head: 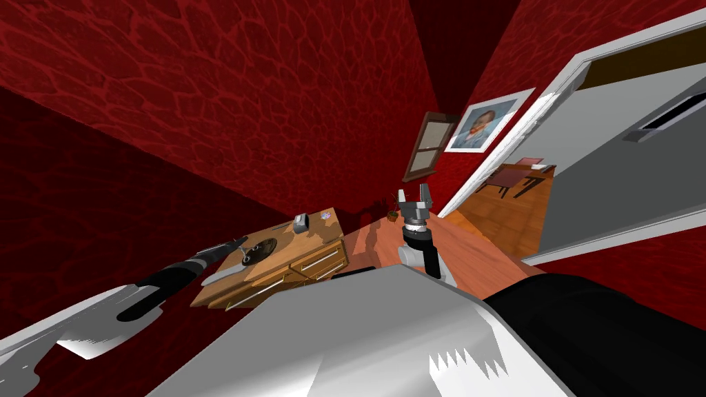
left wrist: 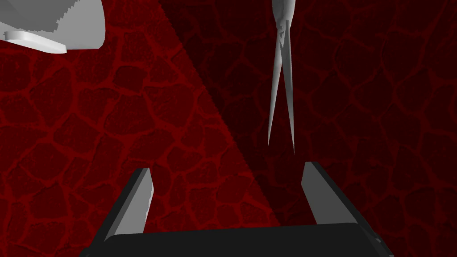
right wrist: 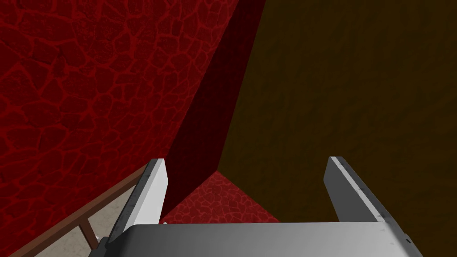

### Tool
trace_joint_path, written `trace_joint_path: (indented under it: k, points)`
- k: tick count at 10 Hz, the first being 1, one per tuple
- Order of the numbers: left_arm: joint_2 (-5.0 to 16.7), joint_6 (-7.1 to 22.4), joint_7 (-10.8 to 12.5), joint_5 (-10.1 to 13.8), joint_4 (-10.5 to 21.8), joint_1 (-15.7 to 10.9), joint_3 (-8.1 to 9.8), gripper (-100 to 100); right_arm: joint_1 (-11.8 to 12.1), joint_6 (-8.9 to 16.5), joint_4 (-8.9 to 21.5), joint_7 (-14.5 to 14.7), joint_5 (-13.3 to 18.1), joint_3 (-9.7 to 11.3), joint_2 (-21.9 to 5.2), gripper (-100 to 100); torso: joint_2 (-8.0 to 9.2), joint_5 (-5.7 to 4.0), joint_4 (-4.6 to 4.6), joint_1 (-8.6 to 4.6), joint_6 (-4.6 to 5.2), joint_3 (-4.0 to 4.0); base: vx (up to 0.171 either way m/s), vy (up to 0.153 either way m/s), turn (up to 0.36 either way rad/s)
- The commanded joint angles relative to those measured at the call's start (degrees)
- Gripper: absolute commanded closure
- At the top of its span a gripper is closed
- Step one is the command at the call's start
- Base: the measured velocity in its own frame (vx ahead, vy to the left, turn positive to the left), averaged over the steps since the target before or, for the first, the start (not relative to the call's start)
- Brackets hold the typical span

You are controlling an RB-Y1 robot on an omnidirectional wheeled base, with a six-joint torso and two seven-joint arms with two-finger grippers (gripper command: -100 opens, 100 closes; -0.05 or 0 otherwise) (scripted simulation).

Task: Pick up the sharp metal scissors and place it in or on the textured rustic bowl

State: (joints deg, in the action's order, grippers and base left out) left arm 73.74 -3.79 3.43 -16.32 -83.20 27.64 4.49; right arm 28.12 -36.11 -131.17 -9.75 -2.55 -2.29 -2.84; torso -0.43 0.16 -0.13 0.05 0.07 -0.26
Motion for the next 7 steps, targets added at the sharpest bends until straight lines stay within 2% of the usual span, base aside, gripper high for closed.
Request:
trace_joint_path:
  k: [1, 2, 7]
  points:
    - [0.00, 0.00, 0.00, 0.00, 0.00, 0.00, 0.00, -100, 0.00, 0.00, 0.00, 0.00, 0.00, 0.00, 0.00, 0, 0.00, 0.00, 0.00, 0.00, 0.00, 0.00, 0.005, -0.010, 0.011]
    - [0.11, 0.01, 0.14, 0.04, -0.08, 0.06, 0.04, 0, 0.00, 0.00, 0.00, 0.00, 0.00, 0.00, 0.00, 0, 0.01, 0.02, 0.00, 0.05, 0.01, 0.00, 0.000, 0.000, 0.000]
    - [0.10, 0.01, 0.13, 0.04, -0.07, 0.05, 0.04, 0, 0.00, 0.00, 0.00, 0.00, 0.00, 0.00, 0.00, 0, 0.03, 0.04, 0.00, 0.11, 0.01, 0.01, 0.000, 0.000, 0.000]
